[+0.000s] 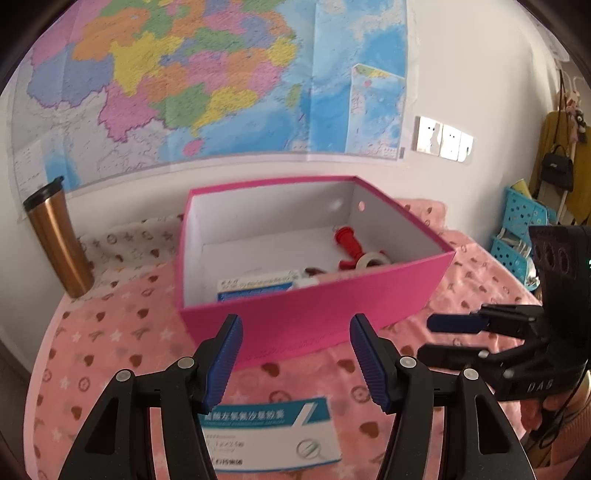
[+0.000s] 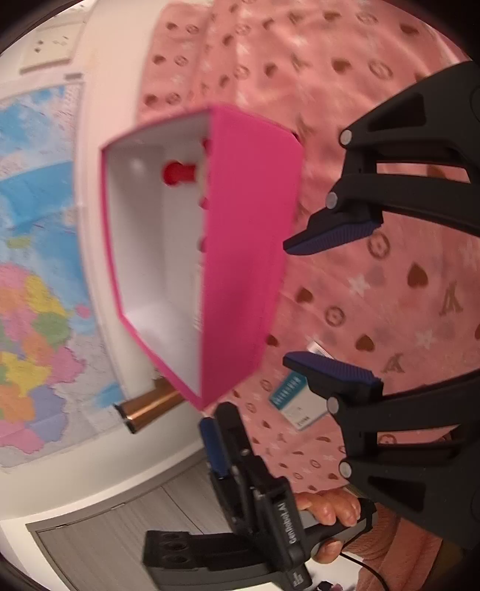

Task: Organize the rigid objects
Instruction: 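Move the left gripper to the blue-and-white medicine box, then close the left gripper on the medicine box's edge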

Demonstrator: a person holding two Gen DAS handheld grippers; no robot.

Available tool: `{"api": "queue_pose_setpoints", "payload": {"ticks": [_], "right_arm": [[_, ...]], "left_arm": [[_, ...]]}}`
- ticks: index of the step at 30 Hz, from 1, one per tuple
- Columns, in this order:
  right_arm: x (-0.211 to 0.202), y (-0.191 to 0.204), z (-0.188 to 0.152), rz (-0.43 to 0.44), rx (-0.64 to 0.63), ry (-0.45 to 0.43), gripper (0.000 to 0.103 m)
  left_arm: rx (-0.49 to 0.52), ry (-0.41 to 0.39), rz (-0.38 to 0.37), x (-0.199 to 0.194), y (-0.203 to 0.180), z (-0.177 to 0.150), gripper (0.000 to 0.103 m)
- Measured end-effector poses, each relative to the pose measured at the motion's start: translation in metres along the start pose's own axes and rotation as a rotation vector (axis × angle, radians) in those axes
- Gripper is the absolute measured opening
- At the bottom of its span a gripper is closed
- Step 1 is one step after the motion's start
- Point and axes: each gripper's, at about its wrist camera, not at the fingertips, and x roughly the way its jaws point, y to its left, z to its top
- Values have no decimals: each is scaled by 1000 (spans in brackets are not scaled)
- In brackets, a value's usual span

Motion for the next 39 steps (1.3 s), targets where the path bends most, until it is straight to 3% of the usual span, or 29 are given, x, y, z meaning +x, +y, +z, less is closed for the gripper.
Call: {"api": "queue_pose_setpoints", "payload": {"ticks": [14, 23, 39], "right_arm": [[59, 24, -22, 95, 20, 133, 56], [81, 39, -25, 149, 17, 174, 56], [84, 30, -24, 124, 56, 173, 56]], "left_arm": [[-106, 163, 71, 13, 54, -57, 63], [-132, 252, -3, 23, 59, -80, 61], [-117, 269, -113, 22, 42, -85, 61]]}}
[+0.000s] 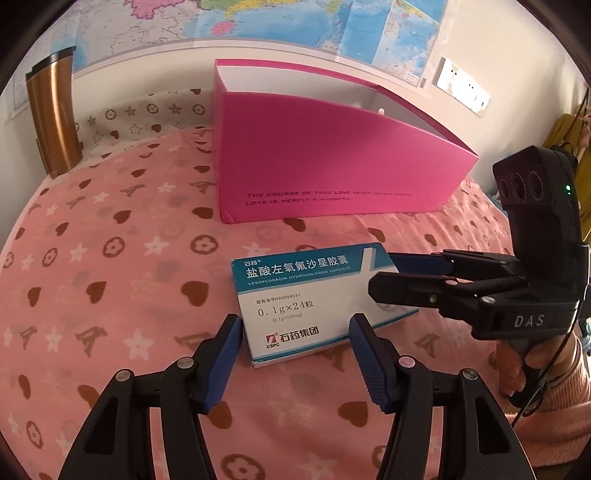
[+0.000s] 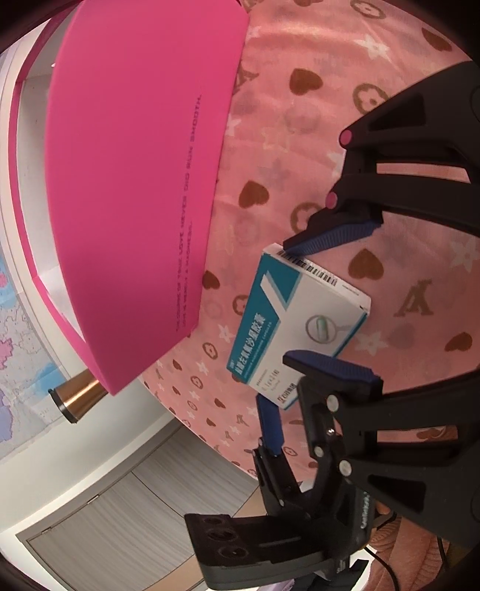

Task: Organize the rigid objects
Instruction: 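Close the left gripper on the medicine box's edge, then lift the medicine box and carry it over the magenta box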

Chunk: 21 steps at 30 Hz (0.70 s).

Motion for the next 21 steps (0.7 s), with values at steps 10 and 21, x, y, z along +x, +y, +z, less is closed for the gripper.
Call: {"api": "queue_pose_setpoints", "payload": {"ticks": [10, 21], "right_arm": [[-2, -2, -1, -21, 2, -1, 56], [-15, 7, 6, -45, -26, -29, 55]], "left_arm": [[-8, 1, -7, -1, -1, 1, 57], [14, -44, -10, -13, -11, 6, 57]]}}
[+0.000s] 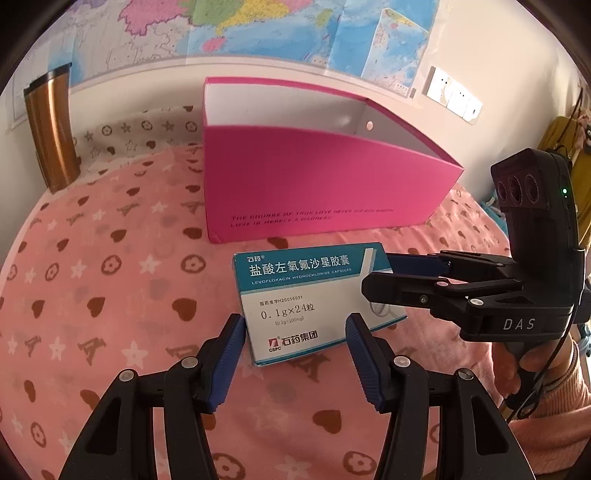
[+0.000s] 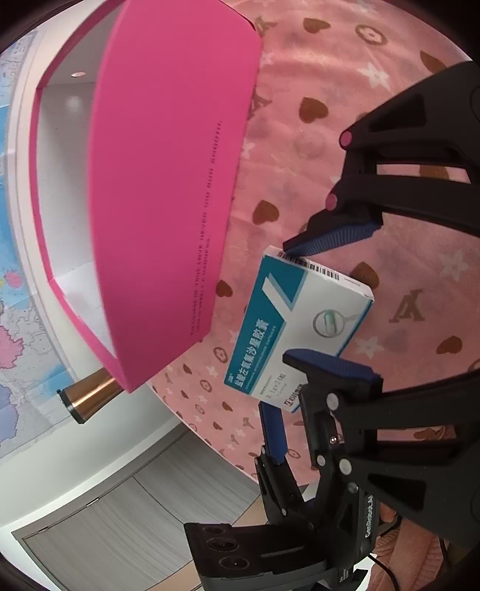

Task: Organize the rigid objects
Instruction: 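Lift the medicine box and carry it over the magenta box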

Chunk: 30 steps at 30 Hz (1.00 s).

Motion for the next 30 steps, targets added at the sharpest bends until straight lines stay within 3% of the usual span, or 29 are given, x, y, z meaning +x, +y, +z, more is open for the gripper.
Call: {"api": "queue_pose_setpoints", "payload": {"ticks": [30], "right_arm": [[-40, 6, 28, -50, -55, -105, 55]], "left_arm": [[51, -145, -12, -24, -15, 33, 57]]}}
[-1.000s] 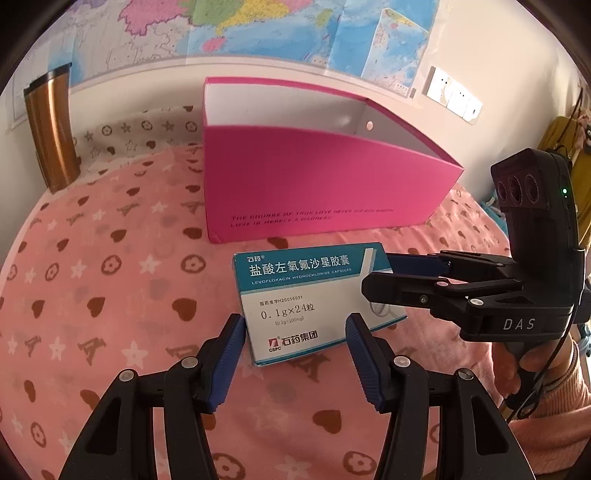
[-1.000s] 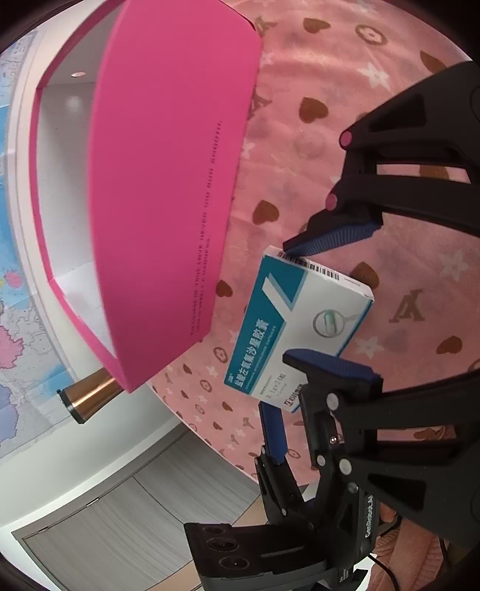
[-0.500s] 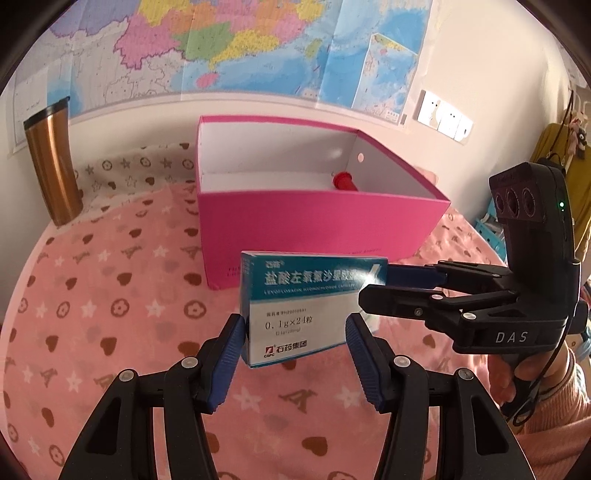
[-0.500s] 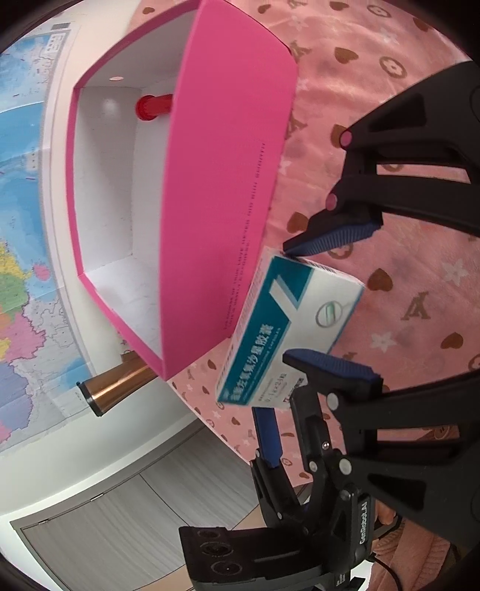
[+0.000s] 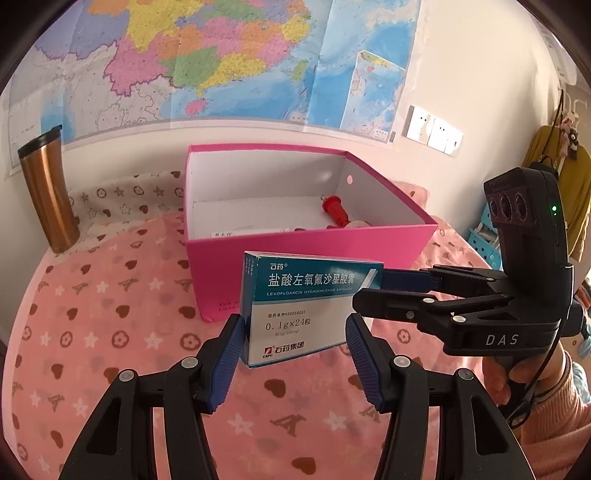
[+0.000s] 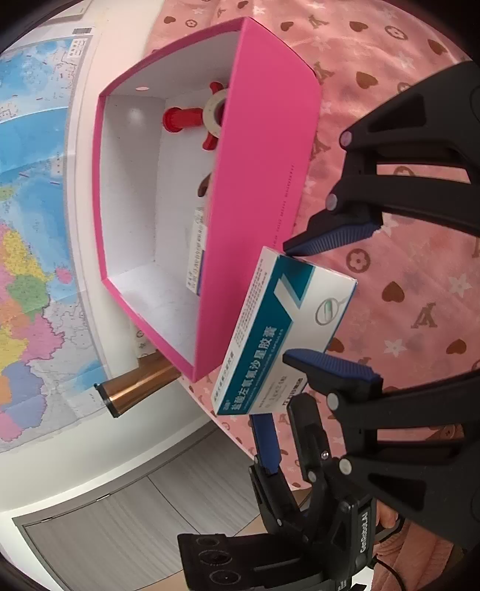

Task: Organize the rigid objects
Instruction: 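Lift the medicine box and carry it over the magenta box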

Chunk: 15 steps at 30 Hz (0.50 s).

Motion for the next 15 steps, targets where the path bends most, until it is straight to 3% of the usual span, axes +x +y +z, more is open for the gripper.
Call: {"api": "queue_pose_setpoints", "payload": {"ticks": [15], "right_arm": [[-15, 0, 25, -24, -30, -57, 55]], "left_arm": [[15, -32, 0, 0, -4, 22, 57]]}}
